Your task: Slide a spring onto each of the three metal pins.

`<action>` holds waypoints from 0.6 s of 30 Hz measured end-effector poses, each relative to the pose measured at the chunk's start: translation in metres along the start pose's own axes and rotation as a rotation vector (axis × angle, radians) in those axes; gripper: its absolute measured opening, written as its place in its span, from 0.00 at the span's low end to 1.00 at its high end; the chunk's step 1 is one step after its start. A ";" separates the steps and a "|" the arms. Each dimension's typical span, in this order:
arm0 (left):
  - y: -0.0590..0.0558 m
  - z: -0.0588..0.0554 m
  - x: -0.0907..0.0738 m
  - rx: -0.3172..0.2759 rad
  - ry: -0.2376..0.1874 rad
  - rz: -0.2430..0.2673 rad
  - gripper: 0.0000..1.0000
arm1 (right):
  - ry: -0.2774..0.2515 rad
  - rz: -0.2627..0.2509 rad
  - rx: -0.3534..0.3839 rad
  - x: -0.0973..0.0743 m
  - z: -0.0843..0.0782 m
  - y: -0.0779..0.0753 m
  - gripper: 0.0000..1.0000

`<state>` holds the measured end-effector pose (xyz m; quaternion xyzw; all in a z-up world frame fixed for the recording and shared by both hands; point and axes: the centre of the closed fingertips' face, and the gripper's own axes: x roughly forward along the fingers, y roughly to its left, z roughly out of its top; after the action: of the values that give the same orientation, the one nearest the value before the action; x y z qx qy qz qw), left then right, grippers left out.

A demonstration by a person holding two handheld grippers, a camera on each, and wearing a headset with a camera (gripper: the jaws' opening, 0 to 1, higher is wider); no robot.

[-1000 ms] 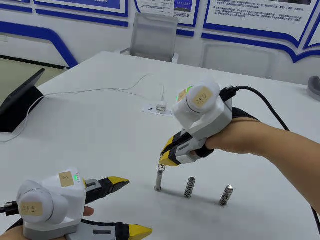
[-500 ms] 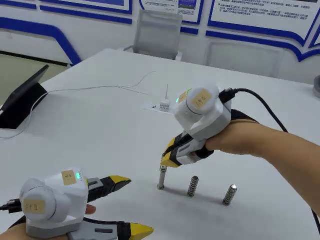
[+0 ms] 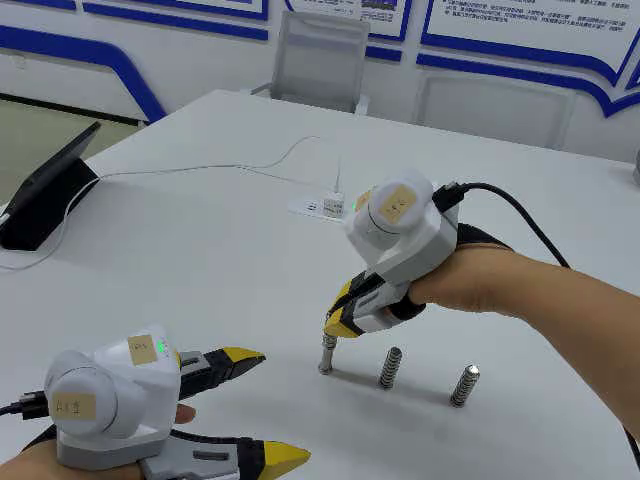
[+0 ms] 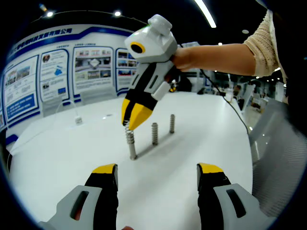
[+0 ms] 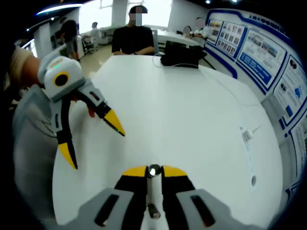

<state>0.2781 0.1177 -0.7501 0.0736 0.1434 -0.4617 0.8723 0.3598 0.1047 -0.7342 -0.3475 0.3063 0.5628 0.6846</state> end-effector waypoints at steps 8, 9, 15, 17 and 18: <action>0.001 -0.003 0.000 -0.004 0.007 -0.002 0.67 | 0.014 0.007 0.014 0.011 -0.007 0.001 0.12; 0.001 -0.003 0.000 -0.005 0.007 -0.002 0.67 | 0.015 0.007 0.016 0.012 -0.007 0.002 0.12; 0.001 -0.004 0.000 -0.008 0.010 -0.002 0.67 | 0.022 0.015 0.027 0.019 -0.012 0.005 0.12; 0.001 -0.004 0.001 -0.009 0.011 -0.002 0.67 | 0.022 0.018 0.032 0.020 -0.012 0.006 0.12; 0.001 -0.004 0.001 -0.009 0.011 -0.001 0.67 | 0.022 0.019 0.033 0.021 -0.013 0.006 0.12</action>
<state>0.2785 0.1190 -0.7544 0.0721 0.1501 -0.4612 0.8715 0.3573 0.1067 -0.7593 -0.3394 0.3261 0.5603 0.6816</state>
